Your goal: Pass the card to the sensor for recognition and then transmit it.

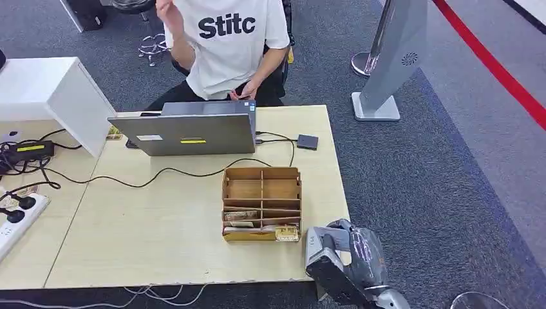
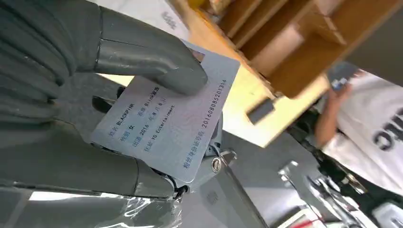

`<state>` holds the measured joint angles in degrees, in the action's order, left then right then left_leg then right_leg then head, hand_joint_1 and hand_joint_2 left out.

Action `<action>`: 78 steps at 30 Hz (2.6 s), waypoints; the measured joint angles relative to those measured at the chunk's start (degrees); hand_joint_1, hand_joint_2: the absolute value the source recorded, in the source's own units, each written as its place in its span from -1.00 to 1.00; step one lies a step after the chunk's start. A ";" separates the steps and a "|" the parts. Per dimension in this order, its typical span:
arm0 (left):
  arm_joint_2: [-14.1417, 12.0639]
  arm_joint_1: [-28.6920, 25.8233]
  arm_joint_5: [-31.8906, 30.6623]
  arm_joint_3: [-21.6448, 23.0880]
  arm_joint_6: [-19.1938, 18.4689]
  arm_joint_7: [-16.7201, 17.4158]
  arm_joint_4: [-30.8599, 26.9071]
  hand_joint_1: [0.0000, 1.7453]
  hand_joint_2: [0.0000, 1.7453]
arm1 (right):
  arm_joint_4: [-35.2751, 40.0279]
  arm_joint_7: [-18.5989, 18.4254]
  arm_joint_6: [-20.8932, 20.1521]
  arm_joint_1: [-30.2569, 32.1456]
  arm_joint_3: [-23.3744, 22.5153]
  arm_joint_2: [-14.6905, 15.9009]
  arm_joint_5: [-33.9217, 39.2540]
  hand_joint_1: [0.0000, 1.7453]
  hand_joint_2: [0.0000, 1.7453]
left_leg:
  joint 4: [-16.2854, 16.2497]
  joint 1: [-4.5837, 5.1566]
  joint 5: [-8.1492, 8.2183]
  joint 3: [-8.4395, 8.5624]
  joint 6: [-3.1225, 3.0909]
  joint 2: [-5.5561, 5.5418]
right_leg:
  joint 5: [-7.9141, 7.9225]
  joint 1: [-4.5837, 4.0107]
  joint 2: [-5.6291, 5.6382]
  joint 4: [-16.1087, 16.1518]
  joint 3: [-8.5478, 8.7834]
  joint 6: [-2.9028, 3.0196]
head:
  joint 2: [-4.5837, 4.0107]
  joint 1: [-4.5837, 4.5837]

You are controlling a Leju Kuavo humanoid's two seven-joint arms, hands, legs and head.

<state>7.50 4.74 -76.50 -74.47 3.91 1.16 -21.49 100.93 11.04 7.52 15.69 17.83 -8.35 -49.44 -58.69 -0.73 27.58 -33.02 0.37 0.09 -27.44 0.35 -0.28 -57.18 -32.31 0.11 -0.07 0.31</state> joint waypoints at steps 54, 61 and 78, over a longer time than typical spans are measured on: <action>0.09 0.04 -0.26 0.00 0.11 -0.22 0.00 -1.00 1.00 | -15.36 -1.44 -2.56 -1.14 -5.50 -1.90 -5.16 1.00 1.00 | 0.00 0.00 0.00 0.03 0.00 0.00 | 0.00 0.00 0.01 0.00 0.02 0.00 | 0.00 -0.02; 0.04 0.04 -0.46 0.00 0.17 -0.22 0.00 -1.00 1.00 | -16.32 -1.60 -1.90 -1.64 -5.44 -1.90 -5.75 1.00 1.00 | 0.00 0.00 0.00 0.07 0.00 0.00 | 0.00 0.00 0.01 0.00 0.06 0.00 | 0.00 -0.02; -0.02 0.03 -0.46 0.00 0.31 -0.15 0.00 -1.00 1.00 | -15.99 -0.90 -0.92 -1.68 -5.02 -1.90 -6.12 1.00 1.00 | 0.00 0.00 -0.01 0.10 0.00 0.00 | 0.01 0.00 0.01 -0.01 0.10 0.00 | 0.00 -0.02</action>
<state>7.48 4.77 -76.96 -74.47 4.22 1.01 -21.49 84.94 10.14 6.60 14.01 12.81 -10.25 -55.56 -58.69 -0.72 27.57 -32.92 0.37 0.08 -27.44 0.35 -0.27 -57.19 -32.21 0.11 -0.07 0.28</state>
